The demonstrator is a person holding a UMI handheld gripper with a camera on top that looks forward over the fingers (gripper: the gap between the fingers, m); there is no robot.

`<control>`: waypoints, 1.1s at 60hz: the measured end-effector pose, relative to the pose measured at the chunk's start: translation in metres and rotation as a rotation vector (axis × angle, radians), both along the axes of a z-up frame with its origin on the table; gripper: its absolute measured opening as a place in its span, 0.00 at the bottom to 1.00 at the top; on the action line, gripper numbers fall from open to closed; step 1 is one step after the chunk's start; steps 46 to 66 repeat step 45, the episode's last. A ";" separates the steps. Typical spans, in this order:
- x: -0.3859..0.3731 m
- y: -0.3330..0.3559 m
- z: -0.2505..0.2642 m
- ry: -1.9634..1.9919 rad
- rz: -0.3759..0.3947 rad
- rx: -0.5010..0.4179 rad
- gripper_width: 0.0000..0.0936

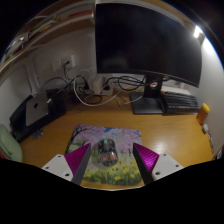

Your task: Arrange mouse

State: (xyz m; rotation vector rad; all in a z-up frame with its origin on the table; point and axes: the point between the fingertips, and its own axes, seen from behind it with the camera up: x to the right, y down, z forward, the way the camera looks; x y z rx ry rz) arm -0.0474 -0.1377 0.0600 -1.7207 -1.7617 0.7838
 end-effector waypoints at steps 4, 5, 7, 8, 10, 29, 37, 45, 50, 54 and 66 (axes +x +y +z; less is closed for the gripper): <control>0.027 0.002 0.028 -0.016 -0.021 -0.004 0.92; 0.033 0.002 0.035 -0.017 -0.023 -0.004 0.92; 0.046 0.002 0.046 -0.021 -0.027 0.001 0.92; 0.052 0.003 0.051 -0.025 -0.029 0.004 0.91; 0.066 0.004 0.060 -0.036 -0.035 0.011 0.91; 0.129 0.010 0.075 -0.064 -0.060 0.029 0.91; 0.121 0.022 0.079 -0.050 -0.063 0.067 0.92; 0.122 0.002 0.074 -0.089 -0.027 0.010 0.91; 0.122 0.002 0.074 -0.089 -0.027 0.010 0.91; 0.122 0.002 0.074 -0.089 -0.027 0.010 0.91; 0.122 0.002 0.074 -0.089 -0.027 0.010 0.91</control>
